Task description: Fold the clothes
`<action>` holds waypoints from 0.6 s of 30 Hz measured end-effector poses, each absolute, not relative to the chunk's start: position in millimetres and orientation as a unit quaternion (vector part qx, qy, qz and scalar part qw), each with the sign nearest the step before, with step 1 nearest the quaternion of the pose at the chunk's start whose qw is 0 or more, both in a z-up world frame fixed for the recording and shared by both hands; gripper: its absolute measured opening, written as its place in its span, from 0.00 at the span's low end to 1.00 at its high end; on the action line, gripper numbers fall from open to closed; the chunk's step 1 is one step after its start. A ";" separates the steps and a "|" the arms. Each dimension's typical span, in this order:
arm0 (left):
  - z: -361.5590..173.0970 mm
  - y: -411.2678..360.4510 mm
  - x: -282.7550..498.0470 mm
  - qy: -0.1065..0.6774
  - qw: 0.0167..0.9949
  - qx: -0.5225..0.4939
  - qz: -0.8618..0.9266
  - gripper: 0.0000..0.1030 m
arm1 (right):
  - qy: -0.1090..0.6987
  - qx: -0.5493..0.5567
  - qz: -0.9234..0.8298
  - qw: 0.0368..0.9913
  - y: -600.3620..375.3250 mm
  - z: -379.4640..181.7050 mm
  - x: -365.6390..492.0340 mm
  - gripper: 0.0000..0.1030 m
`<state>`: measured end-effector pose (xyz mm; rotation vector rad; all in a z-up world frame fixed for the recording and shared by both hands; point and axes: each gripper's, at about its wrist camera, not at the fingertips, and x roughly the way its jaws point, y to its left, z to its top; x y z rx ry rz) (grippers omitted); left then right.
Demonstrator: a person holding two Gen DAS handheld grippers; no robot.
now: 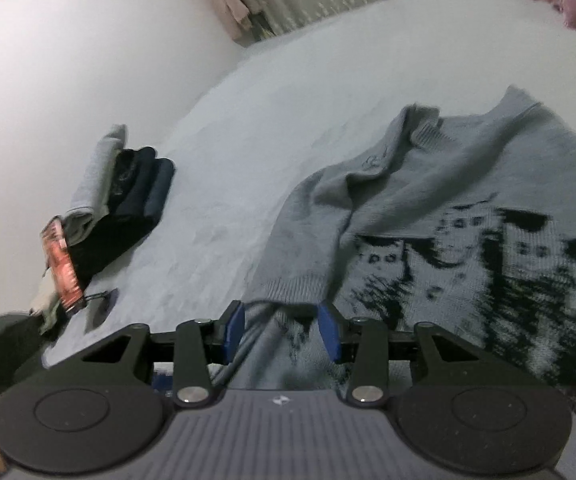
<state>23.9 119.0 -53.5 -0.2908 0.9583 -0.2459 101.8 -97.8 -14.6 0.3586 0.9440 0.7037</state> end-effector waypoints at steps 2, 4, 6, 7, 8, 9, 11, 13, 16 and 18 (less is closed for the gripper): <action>-53.4 118.3 24.7 0.456 0.871 -0.140 -0.118 0.28 | 0.452 0.172 0.323 0.813 -86.7 -21.6 112.7 0.40; -53.8 116.8 27.1 0.455 0.871 -0.139 -0.120 0.27 | 0.460 0.180 0.323 0.807 -78.9 -27.1 121.0 0.36; -54.2 116.0 29.6 0.456 0.871 -0.140 -0.121 0.19 | 0.461 0.184 0.334 0.801 -71.7 -28.4 126.2 0.08; -54.4 115.7 31.2 0.457 0.870 -0.140 -0.121 0.04 | 0.457 0.186 0.339 0.801 -68.6 -27.1 128.0 0.08; -54.4 115.9 32.4 0.458 0.869 -0.141 -0.122 0.02 | 0.450 0.188 0.343 0.803 -66.1 -23.9 130.1 0.06; -54.5 117.1 33.8 0.461 0.867 -0.146 -0.121 0.02 | 0.444 0.193 0.347 0.804 -64.8 -20.2 132.4 0.04; -52.6 120.6 34.2 0.462 0.867 -0.150 -0.114 0.02 | 0.430 0.207 0.352 0.805 -63.0 -10.1 139.1 0.03; -48.2 123.9 32.8 0.455 0.871 -0.150 -0.109 0.02 | 0.421 0.216 0.351 0.808 -61.0 -0.7 146.8 0.03; -46.7 126.4 33.3 0.455 0.870 -0.154 -0.108 0.02 | 0.422 0.198 0.322 0.824 -56.7 7.7 153.8 0.15; -48.3 127.7 33.8 0.458 0.868 -0.158 -0.109 0.02 | 0.439 0.175 0.291 0.832 -54.3 4.9 154.3 0.40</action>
